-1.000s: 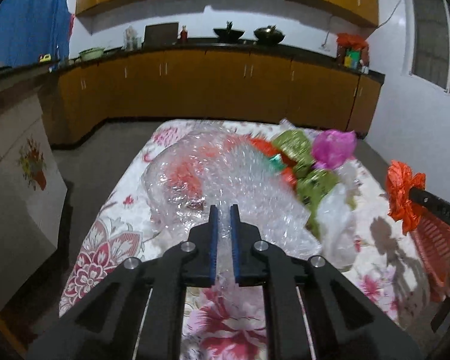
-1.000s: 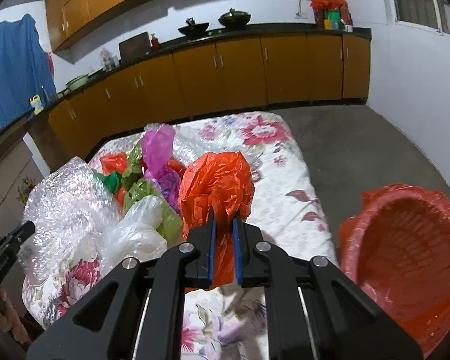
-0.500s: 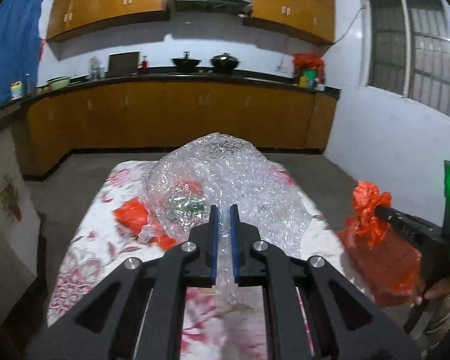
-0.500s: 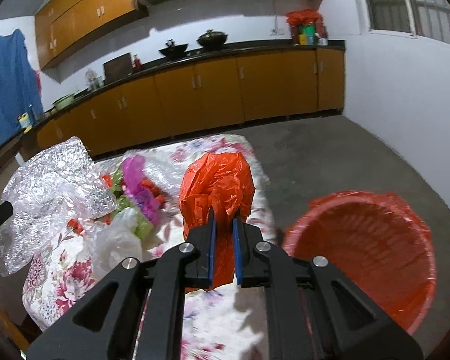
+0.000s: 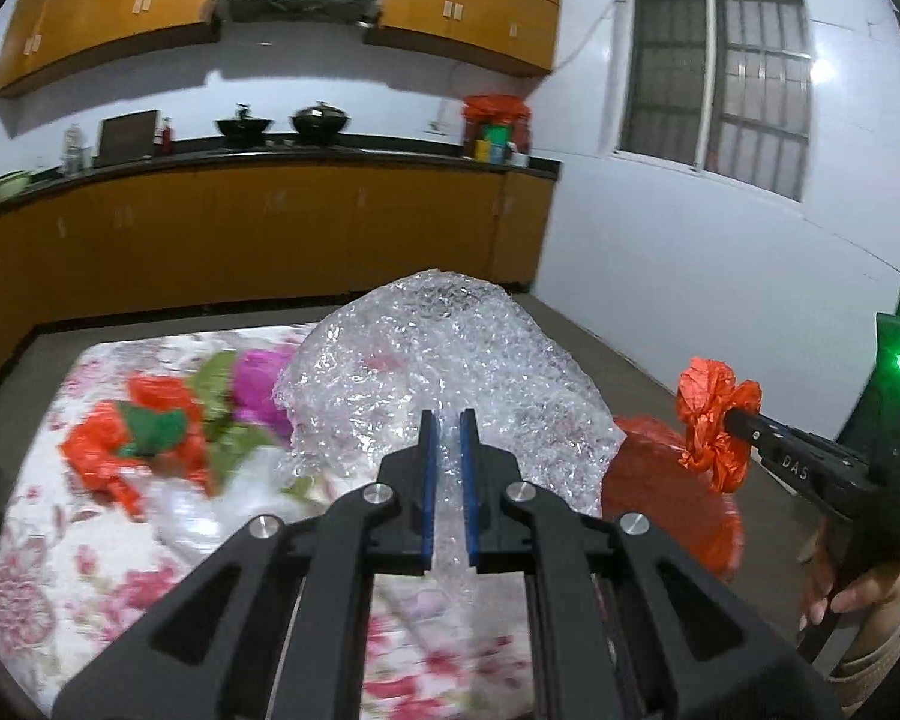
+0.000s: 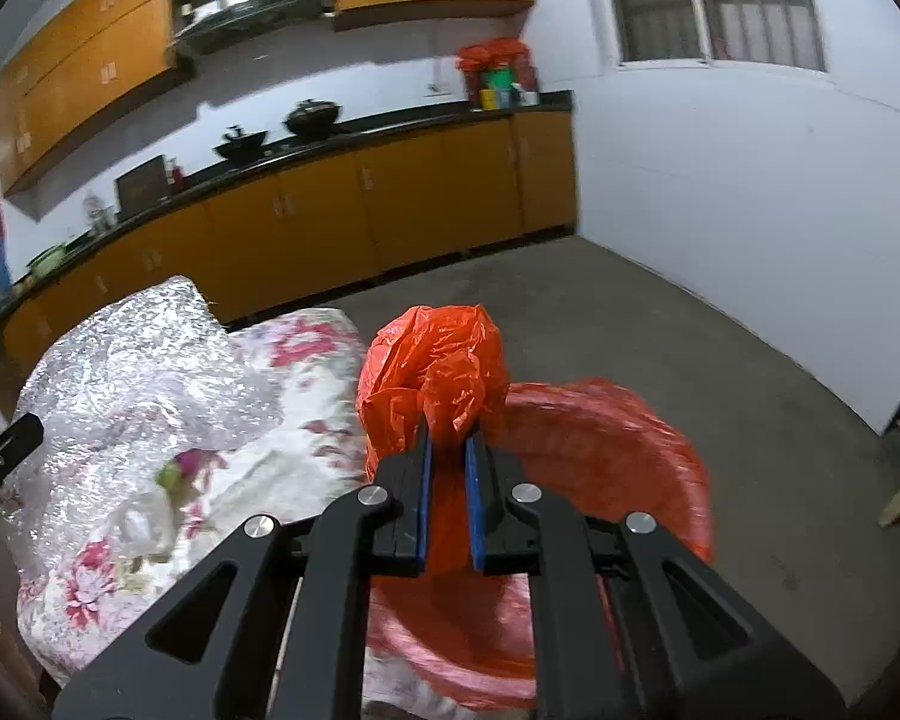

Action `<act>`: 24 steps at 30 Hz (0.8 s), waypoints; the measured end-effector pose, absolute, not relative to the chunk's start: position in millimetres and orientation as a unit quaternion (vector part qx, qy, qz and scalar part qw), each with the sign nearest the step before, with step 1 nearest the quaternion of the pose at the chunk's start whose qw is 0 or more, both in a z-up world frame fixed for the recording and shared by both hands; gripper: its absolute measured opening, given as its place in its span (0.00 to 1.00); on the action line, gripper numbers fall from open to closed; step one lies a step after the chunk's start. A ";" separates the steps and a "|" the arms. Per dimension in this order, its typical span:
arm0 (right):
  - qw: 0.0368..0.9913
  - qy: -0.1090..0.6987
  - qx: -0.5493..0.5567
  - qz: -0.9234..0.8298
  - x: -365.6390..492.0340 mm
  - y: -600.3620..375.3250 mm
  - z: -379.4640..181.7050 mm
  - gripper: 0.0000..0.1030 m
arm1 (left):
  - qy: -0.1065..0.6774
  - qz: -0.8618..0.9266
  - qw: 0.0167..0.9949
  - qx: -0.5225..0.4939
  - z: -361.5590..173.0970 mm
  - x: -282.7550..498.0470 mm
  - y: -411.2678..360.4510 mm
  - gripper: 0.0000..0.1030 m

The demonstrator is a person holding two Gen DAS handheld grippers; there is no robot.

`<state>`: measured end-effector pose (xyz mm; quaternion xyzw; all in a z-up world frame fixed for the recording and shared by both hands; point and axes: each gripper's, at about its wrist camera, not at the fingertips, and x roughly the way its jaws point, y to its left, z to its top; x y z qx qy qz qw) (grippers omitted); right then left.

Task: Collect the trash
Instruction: 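Carry the bubble wrap and red bag to the red basket and release both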

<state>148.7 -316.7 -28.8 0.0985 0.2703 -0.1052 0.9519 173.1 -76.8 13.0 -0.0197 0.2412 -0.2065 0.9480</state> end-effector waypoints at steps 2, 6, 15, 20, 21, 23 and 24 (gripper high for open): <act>0.949 0.273 0.103 -0.117 143.1 -327.4 -31.9 0.10 | 0.245 -0.223 0.944 -0.017 8.4 172.9 -92.0 0.09; 0.946 0.275 0.112 -0.131 138.2 -342.5 -35.6 0.10 | 0.253 -0.253 0.934 -0.007 -2.2 174.6 -129.6 0.09; 0.941 0.274 0.131 -0.146 137.5 -370.6 -37.7 0.10 | 0.274 -0.286 0.918 0.010 -23.2 187.9 -176.0 0.09; 0.938 0.275 0.143 -0.154 138.4 -379.7 -39.8 0.10 | 0.288 -0.296 0.910 0.018 -38.9 192.8 -192.5 0.09; 0.938 0.275 0.143 -0.154 140.1 -379.8 -38.3 0.10 | 0.291 -0.298 0.909 0.019 -41.6 193.8 -195.5 0.09; 0.938 0.276 0.144 -0.154 141.0 -381.2 -39.2 0.10 | 0.299 -0.303 0.905 0.021 -49.1 196.4 -204.5 0.10; 0.938 0.276 0.144 -0.153 141.3 -382.2 -39.6 0.10 | 0.302 -0.304 0.903 0.023 -51.3 197.2 -208.1 0.10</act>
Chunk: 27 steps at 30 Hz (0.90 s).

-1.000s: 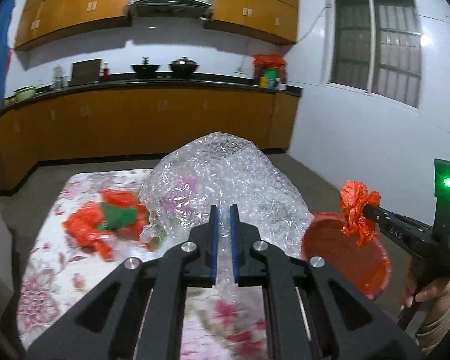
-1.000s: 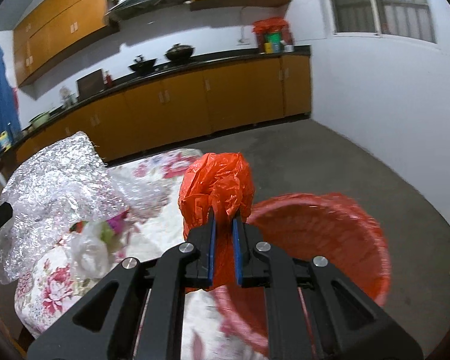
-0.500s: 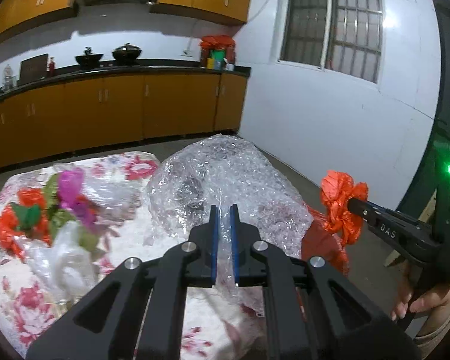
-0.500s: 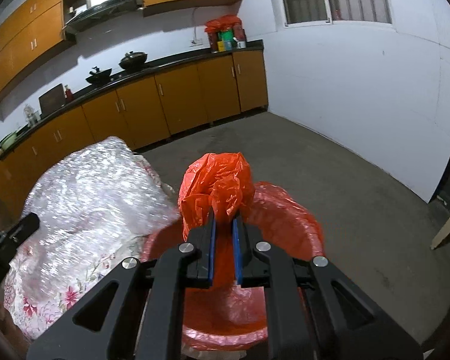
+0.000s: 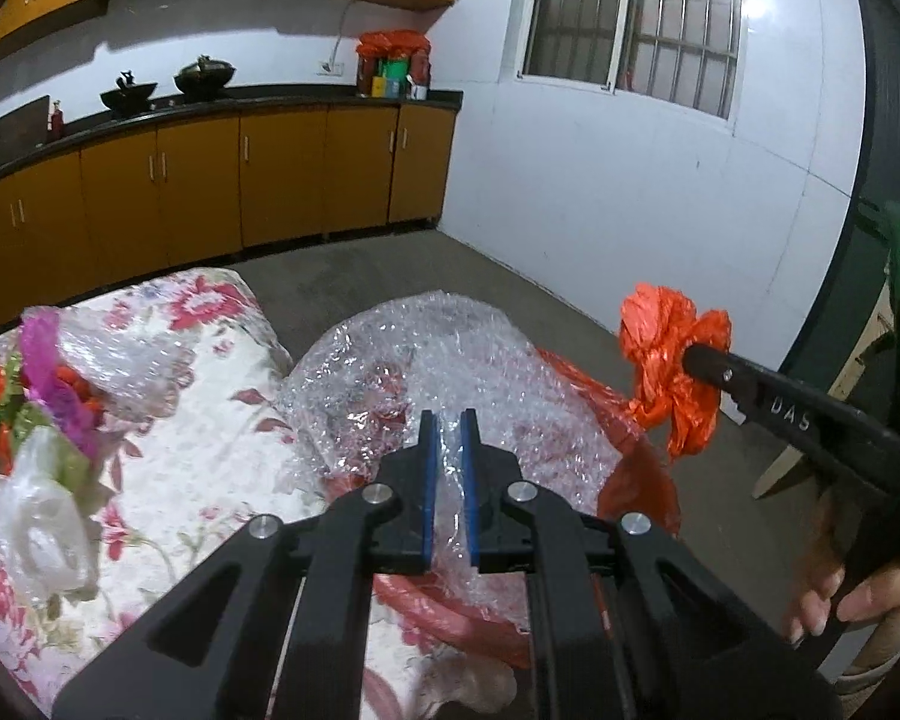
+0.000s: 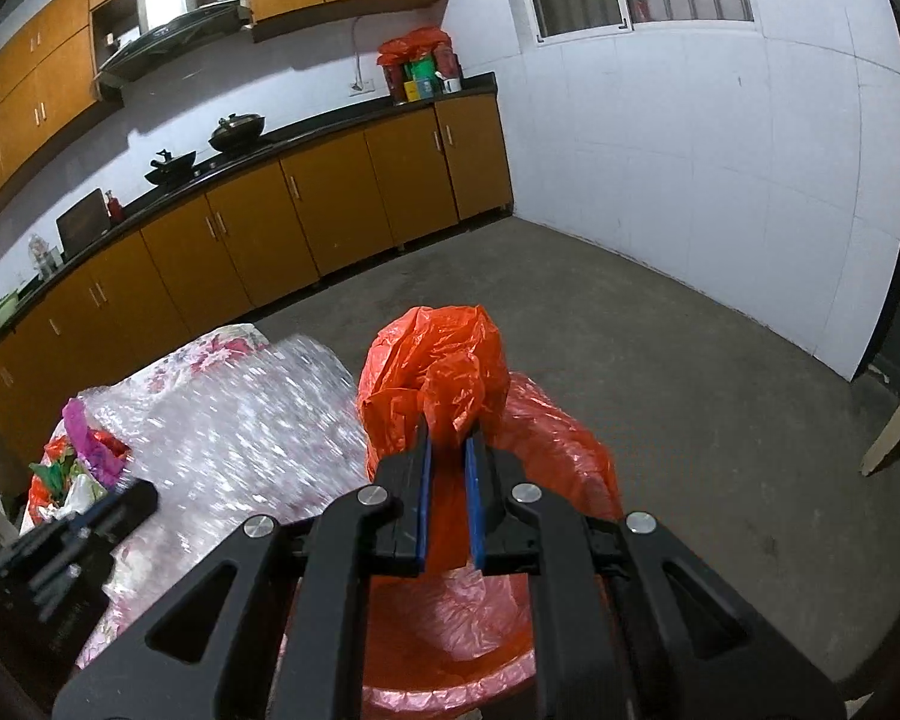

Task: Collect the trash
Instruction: 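Carry the bubble wrap and red bag to the red basket and release both, then return both tools to the table and grasp a clear bag with the right tool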

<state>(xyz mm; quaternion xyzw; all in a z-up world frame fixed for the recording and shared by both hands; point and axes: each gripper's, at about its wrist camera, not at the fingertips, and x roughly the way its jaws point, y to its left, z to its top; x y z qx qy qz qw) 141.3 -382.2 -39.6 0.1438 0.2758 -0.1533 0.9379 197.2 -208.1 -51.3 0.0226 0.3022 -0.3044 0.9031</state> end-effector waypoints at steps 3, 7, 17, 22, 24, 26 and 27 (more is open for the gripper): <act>0.939 0.280 0.140 -0.146 147.0 -382.7 -41.1 0.12 | 0.310 -0.309 0.899 0.029 -59.2 199.4 -216.9 0.14; 0.938 0.284 0.143 -0.140 149.7 -382.7 -43.3 0.38 | 0.314 -0.304 0.899 0.038 -67.5 201.9 -217.2 0.33; 0.938 0.287 0.126 -0.145 144.5 -379.7 -45.5 0.44 | 0.321 -0.234 0.917 0.020 -67.9 212.2 -171.0 0.55; 0.944 0.285 0.096 -0.133 147.5 -359.9 -42.2 0.44 | 0.310 -0.180 0.933 0.023 -64.2 209.5 -136.6 0.64; 0.947 0.286 0.086 -0.118 151.4 -347.2 -40.9 0.44 | 0.303 -0.158 0.939 0.028 -63.6 208.8 -122.4 0.66; 0.949 0.290 0.080 -0.099 157.0 -332.0 -40.7 0.44 | 0.296 -0.129 0.946 0.031 -62.2 207.5 -103.3 0.69; 0.949 0.292 0.078 -0.090 159.9 -324.9 -41.0 0.44 | 0.293 -0.120 0.948 0.031 -62.2 206.2 -95.6 0.69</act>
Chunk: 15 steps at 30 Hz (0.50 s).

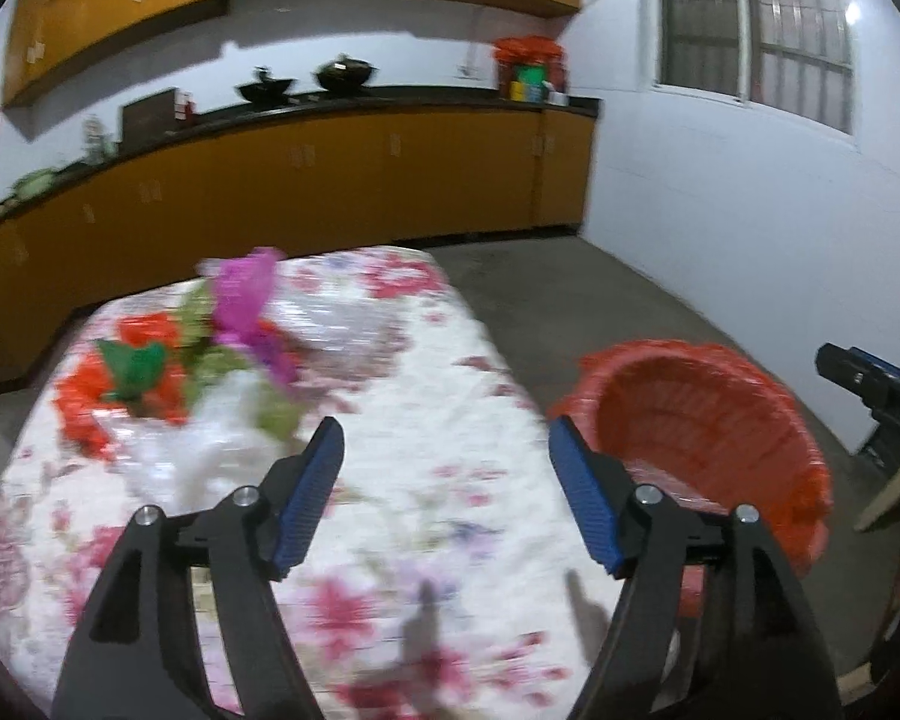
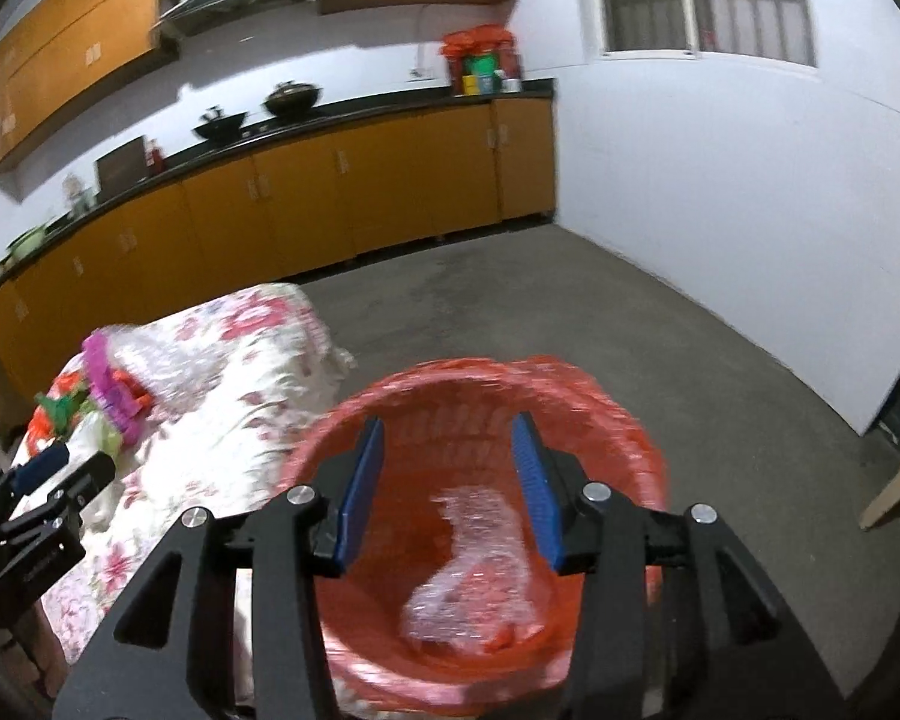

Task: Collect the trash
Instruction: 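Return both tools to the table and grasp a clear bag with the right tool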

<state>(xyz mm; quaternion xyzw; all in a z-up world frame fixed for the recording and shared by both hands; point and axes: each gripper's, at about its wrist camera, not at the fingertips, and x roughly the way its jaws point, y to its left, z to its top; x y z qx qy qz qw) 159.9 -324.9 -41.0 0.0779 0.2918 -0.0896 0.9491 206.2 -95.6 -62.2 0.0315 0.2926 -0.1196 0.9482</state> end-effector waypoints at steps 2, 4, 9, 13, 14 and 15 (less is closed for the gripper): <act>0.950 0.296 0.070 -0.067 167.8 -305.6 -41.4 0.44 | 0.285 -0.090 0.954 0.034 -61.9 204.4 -73.0 0.71; 0.950 0.301 0.067 -0.045 175.4 -287.3 -42.5 0.44 | 0.281 -0.065 0.957 0.035 -61.7 203.8 -53.0 0.73; 0.948 0.311 0.064 0.023 197.0 -227.2 -47.4 0.44 | 0.278 0.005 0.960 0.026 -63.7 201.1 4.7 0.75; 0.945 0.316 0.048 0.074 212.1 -175.2 -51.5 0.44 | 0.275 0.059 0.960 0.014 -64.3 197.8 51.8 0.76; 0.943 0.318 0.042 0.088 216.6 -159.3 -53.3 0.44 | 0.274 0.075 0.959 0.009 -64.6 196.9 65.0 0.76; 0.942 0.320 0.039 0.097 220.3 -147.8 -54.8 0.44 | 0.273 0.084 0.958 0.006 -65.3 194.9 73.9 0.76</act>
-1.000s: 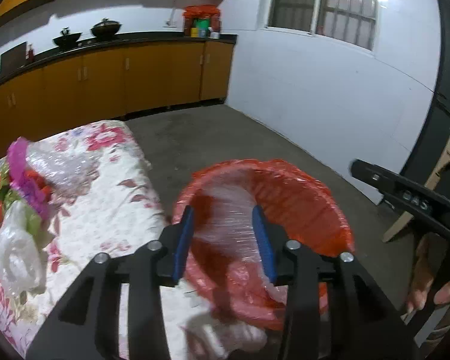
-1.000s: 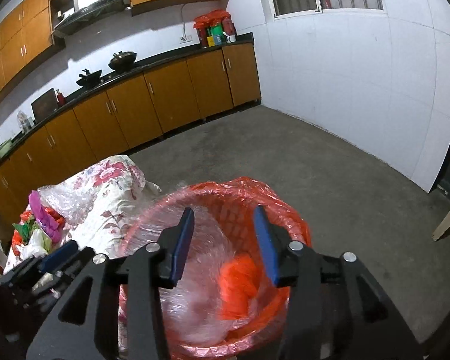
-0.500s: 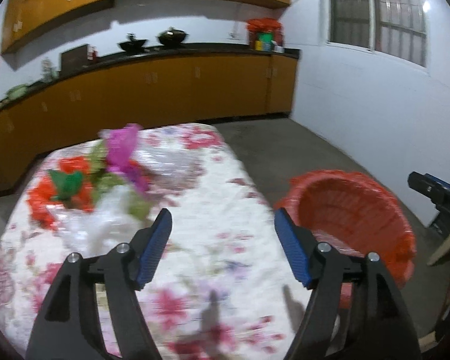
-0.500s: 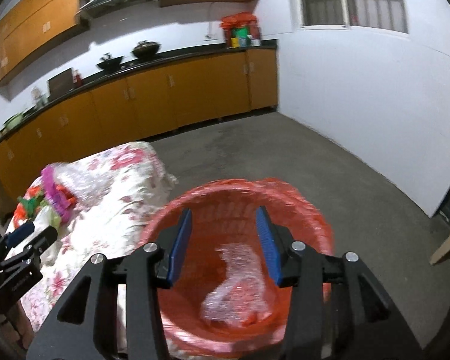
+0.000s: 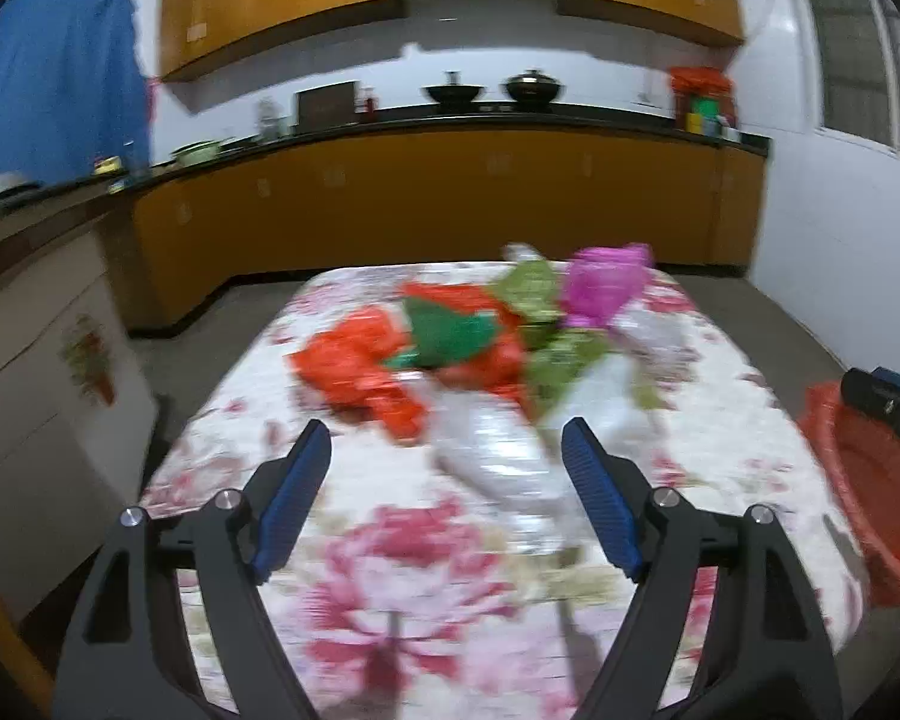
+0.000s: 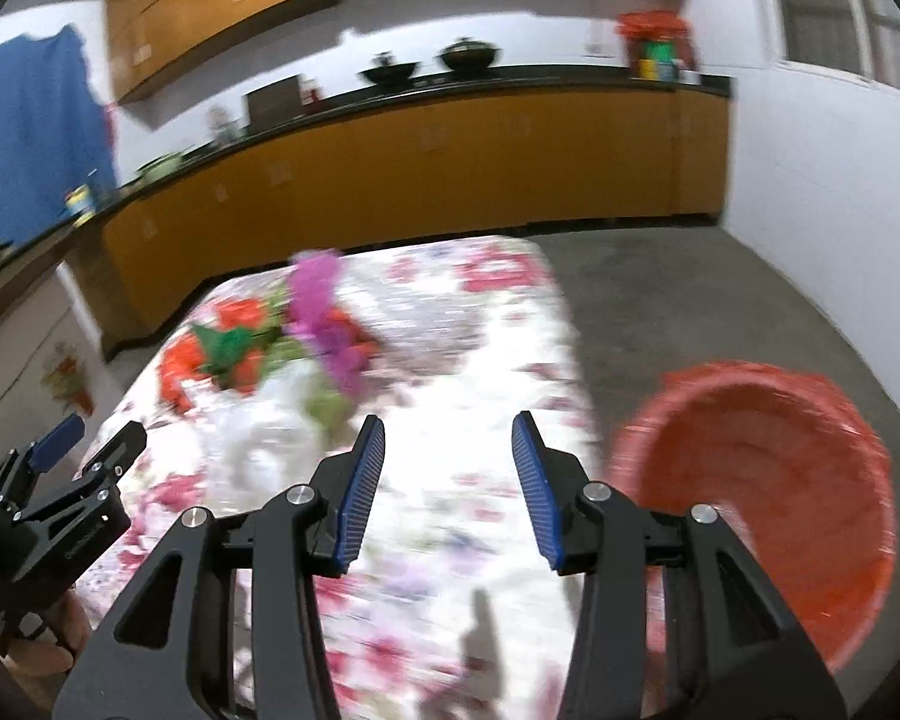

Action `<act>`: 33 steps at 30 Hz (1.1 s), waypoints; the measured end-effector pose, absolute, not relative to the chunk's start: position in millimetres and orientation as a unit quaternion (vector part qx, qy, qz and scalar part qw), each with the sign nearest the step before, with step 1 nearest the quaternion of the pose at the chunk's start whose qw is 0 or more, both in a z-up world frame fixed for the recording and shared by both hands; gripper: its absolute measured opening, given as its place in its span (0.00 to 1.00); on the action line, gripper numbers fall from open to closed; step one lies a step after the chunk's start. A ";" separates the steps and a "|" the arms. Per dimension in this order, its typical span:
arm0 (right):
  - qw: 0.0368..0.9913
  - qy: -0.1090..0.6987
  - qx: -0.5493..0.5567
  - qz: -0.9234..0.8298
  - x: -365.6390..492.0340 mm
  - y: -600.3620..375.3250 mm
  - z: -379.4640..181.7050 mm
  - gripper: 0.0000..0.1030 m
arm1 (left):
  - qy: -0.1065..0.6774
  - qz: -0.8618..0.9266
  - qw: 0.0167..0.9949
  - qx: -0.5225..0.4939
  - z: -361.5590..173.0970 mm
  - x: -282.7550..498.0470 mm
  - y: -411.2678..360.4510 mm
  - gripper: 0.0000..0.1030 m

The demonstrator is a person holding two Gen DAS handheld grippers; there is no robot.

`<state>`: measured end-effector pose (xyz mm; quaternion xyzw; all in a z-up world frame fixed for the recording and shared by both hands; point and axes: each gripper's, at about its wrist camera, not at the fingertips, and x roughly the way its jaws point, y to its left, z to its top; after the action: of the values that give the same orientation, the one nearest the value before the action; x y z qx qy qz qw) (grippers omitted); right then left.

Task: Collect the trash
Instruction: 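Return both tools to the table and grasp a clear bag with the right tool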

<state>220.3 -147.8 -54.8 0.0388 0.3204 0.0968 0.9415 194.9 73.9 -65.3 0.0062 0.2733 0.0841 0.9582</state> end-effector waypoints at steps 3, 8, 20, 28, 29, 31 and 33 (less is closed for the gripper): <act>0.936 0.329 0.031 0.123 231.5 -111.8 -61.8 0.52 | 0.269 0.110 0.957 -0.007 -66.8 188.7 102.6 0.77; 0.931 0.339 0.022 0.135 250.4 -68.0 -73.5 0.66 | 0.269 0.131 0.954 -0.021 -71.8 176.6 136.4 0.79; 0.910 0.404 0.004 0.090 287.9 -30.0 -121.5 0.69 | 0.289 0.141 0.945 -0.056 -87.2 172.7 170.5 0.80; 0.903 0.419 0.004 0.101 274.6 -49.7 -130.9 0.31 | 0.306 0.113 0.943 -0.066 -95.7 186.1 156.3 0.80; 0.904 0.416 0.006 0.101 269.5 -55.5 -129.0 0.30 | 0.308 0.108 0.943 -0.067 -96.3 188.9 153.1 0.80; 0.907 0.410 0.007 0.098 261.4 -66.3 -125.9 0.28 | 0.313 0.092 0.943 -0.065 -97.6 196.8 142.6 0.80; 0.912 0.402 0.008 0.088 252.9 -81.3 -121.5 0.27 | 0.318 0.077 0.943 -0.062 -98.2 204.8 132.3 0.80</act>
<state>252.9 -81.3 -121.5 0.0075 0.4016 0.0880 0.9115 204.8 132.3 -98.2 -0.0623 0.3184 0.0775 0.9427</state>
